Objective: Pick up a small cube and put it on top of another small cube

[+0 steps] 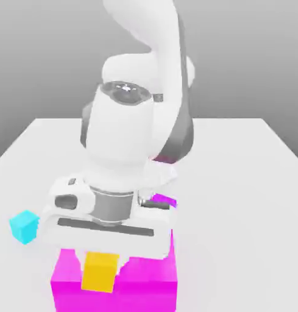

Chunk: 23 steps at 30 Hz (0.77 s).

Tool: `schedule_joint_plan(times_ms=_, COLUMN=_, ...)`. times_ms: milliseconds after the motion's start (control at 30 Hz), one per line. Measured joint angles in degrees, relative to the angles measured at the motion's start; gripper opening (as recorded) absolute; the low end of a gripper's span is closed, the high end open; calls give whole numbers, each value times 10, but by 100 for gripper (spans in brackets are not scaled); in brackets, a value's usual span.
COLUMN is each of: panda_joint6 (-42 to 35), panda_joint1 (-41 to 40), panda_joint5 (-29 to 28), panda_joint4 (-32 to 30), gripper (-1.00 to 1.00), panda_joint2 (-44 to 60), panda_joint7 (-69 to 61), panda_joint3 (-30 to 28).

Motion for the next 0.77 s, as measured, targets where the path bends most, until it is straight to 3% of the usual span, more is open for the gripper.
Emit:
schedule_joint_plan(times_ms=167, panda_joint6=-26, panda_joint1=-115, panda_joint5=28, panda_joint4=-48, gripper=-100, panda_joint2=-55, panda_joint7=26, panda_joint3=-80)
schedule_joint_plan(times_ms=333, panda_joint6=-43, panda_joint1=-213, panda_joint5=88, panda_joint4=-115, gripper=-100, panda_joint2=-107, panda_joint7=30, panda_joint3=-112)
schedule_joint_plan(times_ms=500, panda_joint6=-2, panda_joint1=-190, panda_joint5=173, panda_joint4=-130, gripper=-100, panda_joint2=-67, panda_joint7=-20, panda_joint3=-107)
schedule_joint_plan(times_ms=667, panda_joint6=54, panda_joint1=-217, panda_joint5=272, panda_joint4=-126, gripper=-100, panda_joint2=5, panda_joint7=-90, panda_joint3=-65)
schedule_joint_plan(times_ms=700, panda_joint6=62, panda_joint1=-223, panda_joint5=284, panda_joint4=-126, gripper=100, panda_joint2=14, panda_joint7=-99, panda_joint3=-56)
schedule_joint_plan(times_ms=767, panda_joint6=62, panda_joint1=-223, panda_joint5=284, panda_joint4=-126, gripper=100, panda_joint2=14, panda_joint7=-99, panda_joint3=-56)
